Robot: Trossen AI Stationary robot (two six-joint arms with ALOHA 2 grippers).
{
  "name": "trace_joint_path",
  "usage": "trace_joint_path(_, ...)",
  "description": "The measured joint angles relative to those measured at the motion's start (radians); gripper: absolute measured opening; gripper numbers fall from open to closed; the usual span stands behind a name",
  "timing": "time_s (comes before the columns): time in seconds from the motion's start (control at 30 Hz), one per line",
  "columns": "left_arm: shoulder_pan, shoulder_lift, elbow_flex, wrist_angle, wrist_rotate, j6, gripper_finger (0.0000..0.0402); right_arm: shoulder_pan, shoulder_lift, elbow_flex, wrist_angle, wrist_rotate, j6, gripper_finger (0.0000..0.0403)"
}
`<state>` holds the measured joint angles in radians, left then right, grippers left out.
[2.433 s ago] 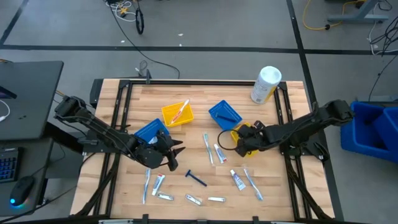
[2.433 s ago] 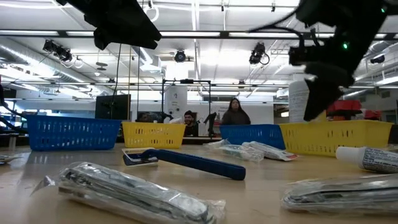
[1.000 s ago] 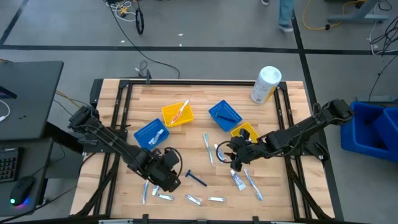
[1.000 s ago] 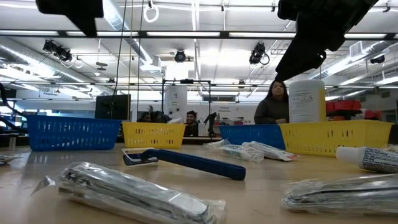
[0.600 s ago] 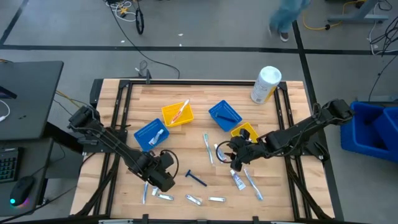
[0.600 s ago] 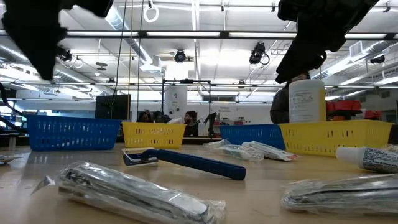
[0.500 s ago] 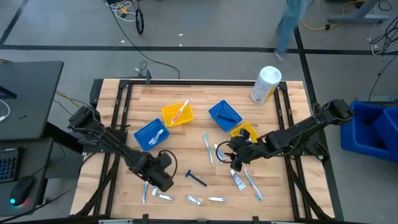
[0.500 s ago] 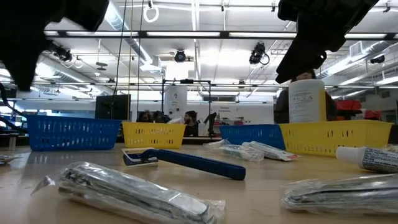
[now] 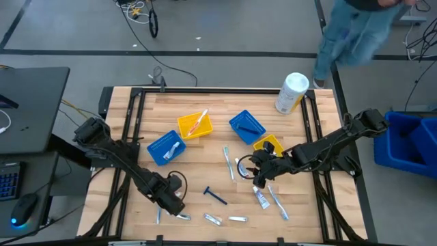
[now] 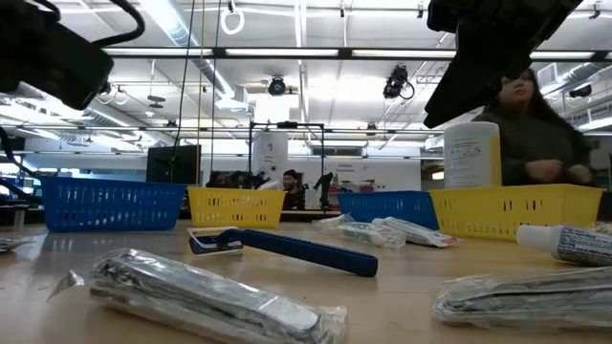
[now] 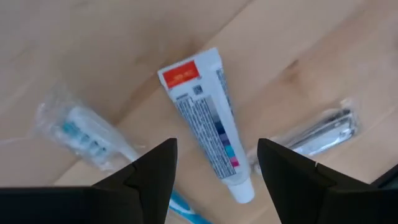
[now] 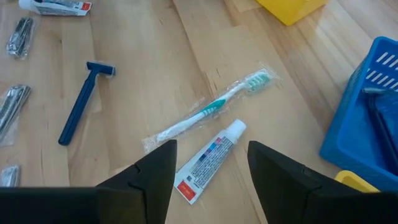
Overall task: Pick & Place Travel size toiletries
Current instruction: Put the toothpaste into the left blue bin
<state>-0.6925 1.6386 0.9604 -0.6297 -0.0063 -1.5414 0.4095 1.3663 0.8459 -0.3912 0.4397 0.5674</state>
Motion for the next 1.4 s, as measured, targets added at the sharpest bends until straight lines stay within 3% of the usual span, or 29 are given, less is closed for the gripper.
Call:
trace_joint_path(0.3,-0.004,0.003,-0.005,0.007,-0.008,-0.014,0.0233,0.000,0.000,0.000,0.000,0.000,0.000,0.0203)
trace_joint_path(0.73,-0.008,0.116,0.007,0.055,0.027,0.055,0.0232,0.000,0.000,0.000,0.007,0.000,0.000,0.0202)
trace_joint_path(1.17,-0.008,0.122,0.037,-0.006,-0.002,0.057,0.0124,0.000,0.000,0.000,0.008,0.002,0.000,0.0208)
trace_joint_path(1.4,0.006,0.127,0.106,-0.030,-0.127,0.118,0.0109,-0.003,0.000,0.000,0.010,0.004,0.000,0.0202)
